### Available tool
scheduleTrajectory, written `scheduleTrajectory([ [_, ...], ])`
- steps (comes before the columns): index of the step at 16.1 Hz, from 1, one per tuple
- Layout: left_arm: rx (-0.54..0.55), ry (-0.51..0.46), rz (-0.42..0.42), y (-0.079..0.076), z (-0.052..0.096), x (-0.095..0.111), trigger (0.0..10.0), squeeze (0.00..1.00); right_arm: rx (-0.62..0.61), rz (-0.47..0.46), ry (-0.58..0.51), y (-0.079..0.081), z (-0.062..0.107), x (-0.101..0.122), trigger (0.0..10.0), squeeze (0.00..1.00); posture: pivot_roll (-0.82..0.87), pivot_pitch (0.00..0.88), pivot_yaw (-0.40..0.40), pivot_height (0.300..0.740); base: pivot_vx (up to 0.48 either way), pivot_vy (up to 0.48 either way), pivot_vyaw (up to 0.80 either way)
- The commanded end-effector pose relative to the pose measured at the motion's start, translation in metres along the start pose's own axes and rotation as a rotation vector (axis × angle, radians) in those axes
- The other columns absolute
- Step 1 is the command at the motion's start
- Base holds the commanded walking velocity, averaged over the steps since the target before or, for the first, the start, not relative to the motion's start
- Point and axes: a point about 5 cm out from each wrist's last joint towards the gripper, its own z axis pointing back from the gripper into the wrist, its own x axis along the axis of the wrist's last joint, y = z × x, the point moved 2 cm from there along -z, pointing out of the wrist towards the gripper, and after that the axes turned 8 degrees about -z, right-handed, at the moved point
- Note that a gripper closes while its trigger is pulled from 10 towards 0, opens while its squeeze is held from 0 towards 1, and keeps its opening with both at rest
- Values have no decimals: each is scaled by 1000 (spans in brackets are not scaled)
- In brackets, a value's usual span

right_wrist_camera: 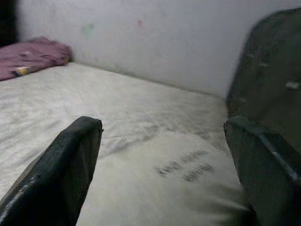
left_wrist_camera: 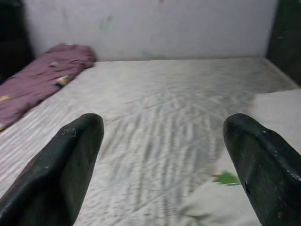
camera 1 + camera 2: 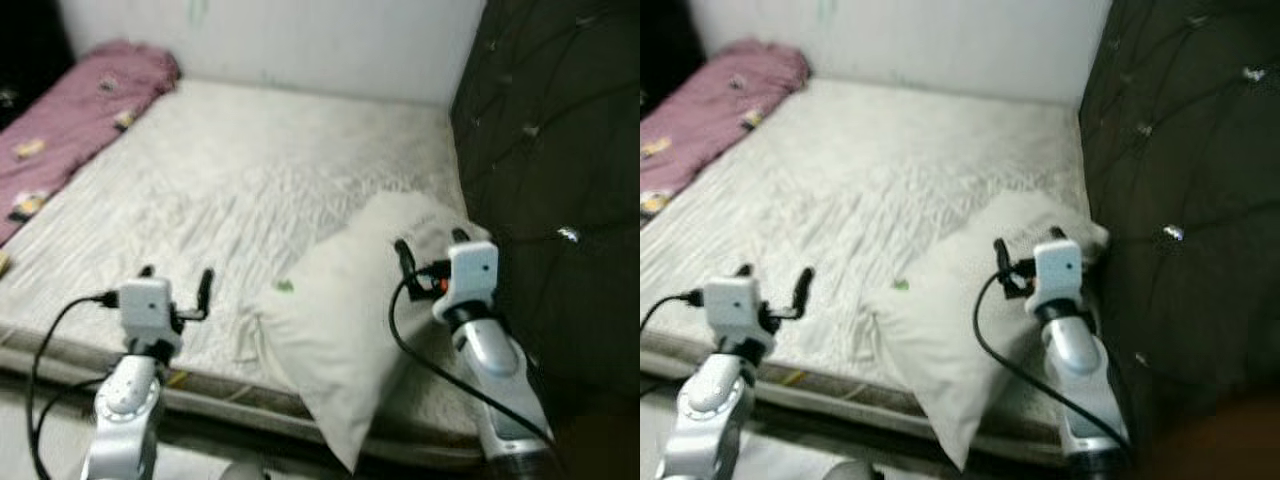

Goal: Clean up the room

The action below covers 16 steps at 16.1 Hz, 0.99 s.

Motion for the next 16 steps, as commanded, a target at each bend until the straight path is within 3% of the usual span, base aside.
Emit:
scheduleTrajectory([
  [1,21,1,-2,3,-2,3,10000,0,-6,-4,-2,-3,-1,1,10000,0,-35,0,10,740,0,0,0],
  [4,26,19,14,4,-2,0,10000,0,-5,-1,2,-2,-2,1,10000,0,-33,0,7,740,0,0,-594],
  [11,18,21,19,2,-3,0,10000,0,-5,6,5,-4,-2,1,10000,0,-37,0,4,740,0,448,-604],
  [16,38,6,15,6,-4,3,10000,0,-5,6,4,-3,-3,1,10000,0,-33,0,-2,740,0,0,-89],
])
